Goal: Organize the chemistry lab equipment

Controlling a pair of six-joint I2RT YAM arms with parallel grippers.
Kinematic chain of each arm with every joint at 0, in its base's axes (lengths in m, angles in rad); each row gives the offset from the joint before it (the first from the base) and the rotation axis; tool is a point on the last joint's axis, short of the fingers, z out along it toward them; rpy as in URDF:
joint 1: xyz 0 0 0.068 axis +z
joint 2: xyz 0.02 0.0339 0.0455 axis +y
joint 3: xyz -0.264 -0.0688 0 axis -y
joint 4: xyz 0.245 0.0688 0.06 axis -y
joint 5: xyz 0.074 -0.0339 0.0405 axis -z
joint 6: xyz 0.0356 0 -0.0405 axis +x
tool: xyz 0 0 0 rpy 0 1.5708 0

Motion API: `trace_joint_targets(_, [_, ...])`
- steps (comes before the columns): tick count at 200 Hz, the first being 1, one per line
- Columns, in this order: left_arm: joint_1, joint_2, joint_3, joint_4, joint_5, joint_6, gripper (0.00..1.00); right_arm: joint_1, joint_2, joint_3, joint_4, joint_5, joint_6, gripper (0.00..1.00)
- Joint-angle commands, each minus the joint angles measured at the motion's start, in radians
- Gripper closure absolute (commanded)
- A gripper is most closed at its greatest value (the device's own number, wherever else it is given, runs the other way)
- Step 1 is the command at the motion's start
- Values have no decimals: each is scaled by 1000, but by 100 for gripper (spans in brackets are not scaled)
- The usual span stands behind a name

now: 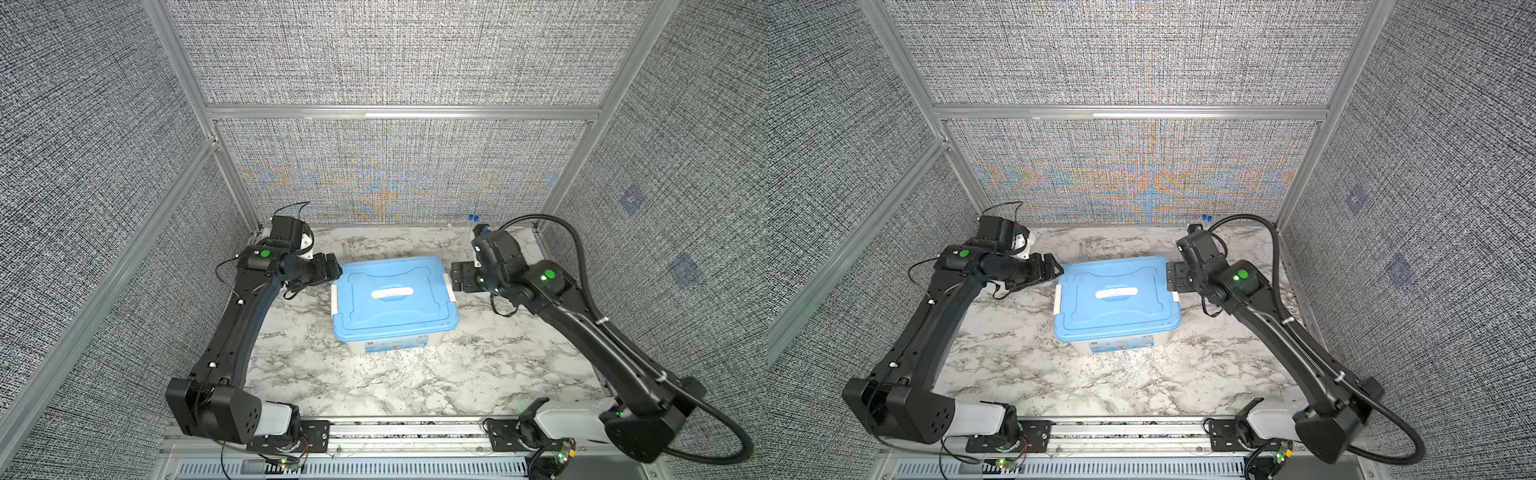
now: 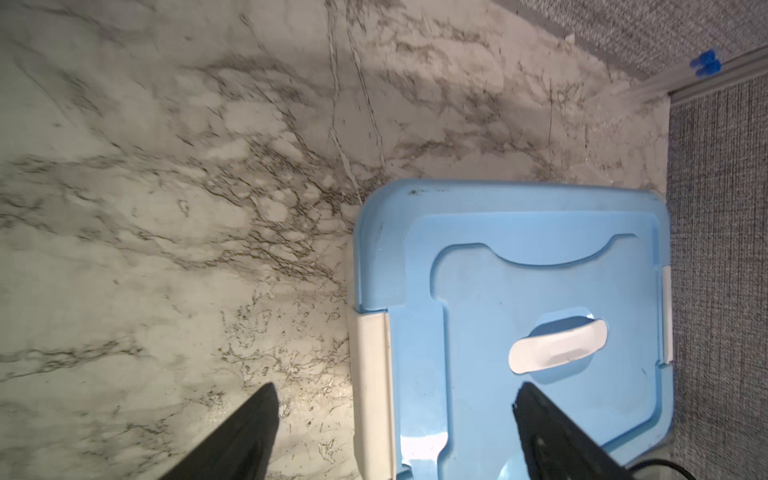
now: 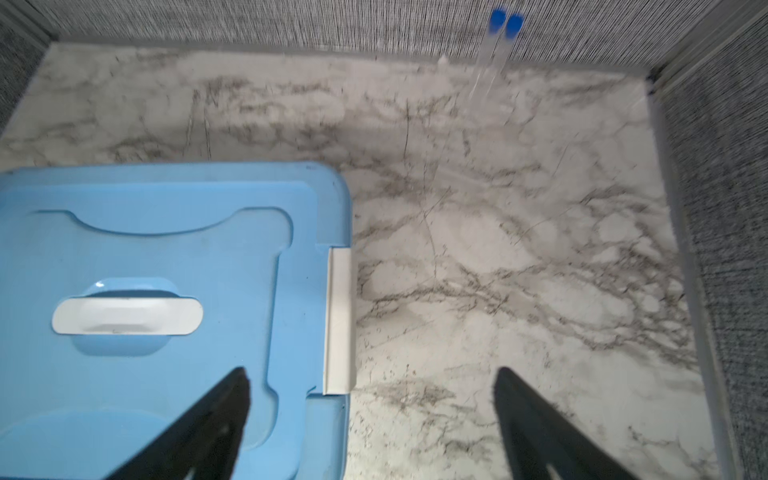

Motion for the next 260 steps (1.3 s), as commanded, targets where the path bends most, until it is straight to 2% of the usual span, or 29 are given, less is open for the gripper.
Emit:
trace_joint_targets(1, [1, -77, -11, 18, -179, 29, 6, 2, -102, -82, 230, 145, -121, 1])
trace_joint_targets(13, [2, -151, -47, 76, -245, 42, 5, 0, -173, -160, 326, 171, -191, 1])
trace_joint_targets(17, [2, -181, -65, 105, -261, 55, 2, -1, -196, -179, 355, 177, -212, 1])
trace_joint_targets(39, [2, -354, -266, 341, -292, 207, 1, -7, -308, -341, 504, 201, -328, 1])
trace_joint_targets(64, [2, -525, -535, 620, -342, 283, 1, -28, -364, -477, 544, 254, -313, 1])
trace_joint_targets(86, [3, -575, -674, 723, -389, 313, 1, -74, -380, -576, 568, 232, -286, 1])
trace_joint_targets(116, [5, -561, -816, 844, -516, 291, 0, -202, -391, -741, 686, 64, -234, 1])
trace_joint_targets(142, [8, -528, -941, 1033, -528, 329, 1, -297, -358, -889, 864, -54, -224, 1])
trace_joint_targets(162, [9, -439, -1043, 1245, -557, 367, 1, -344, -299, -971, 1017, -115, -228, 1])
trace_joint_targets(179, [10, -340, -1105, 1428, -611, 402, 1, -361, -246, -1025, 1154, -124, -277, 1])
trace_joint_targets(196, [12, -243, -1138, 1575, -636, 441, 1, -391, -210, -1012, 1169, -124, -329, 1])
trace_joint_targets(208, [19, -191, -1160, 1662, -680, 388, 1, -421, -175, -1033, 1229, -135, -351, 1])
trace_joint_targets(220, [32, -162, -1198, 1759, -656, 372, 1, -462, -132, -1065, 1331, -174, -350, 1])
trace_joint_targets(240, [42, -100, -1200, 1803, -607, 402, 1, -539, -38, -1140, 1555, -291, -346, 1])
trace_joint_targets(260, [54, -39, -1207, 1919, -562, 414, 1, -588, 73, -1159, 1715, -370, -326, 1])
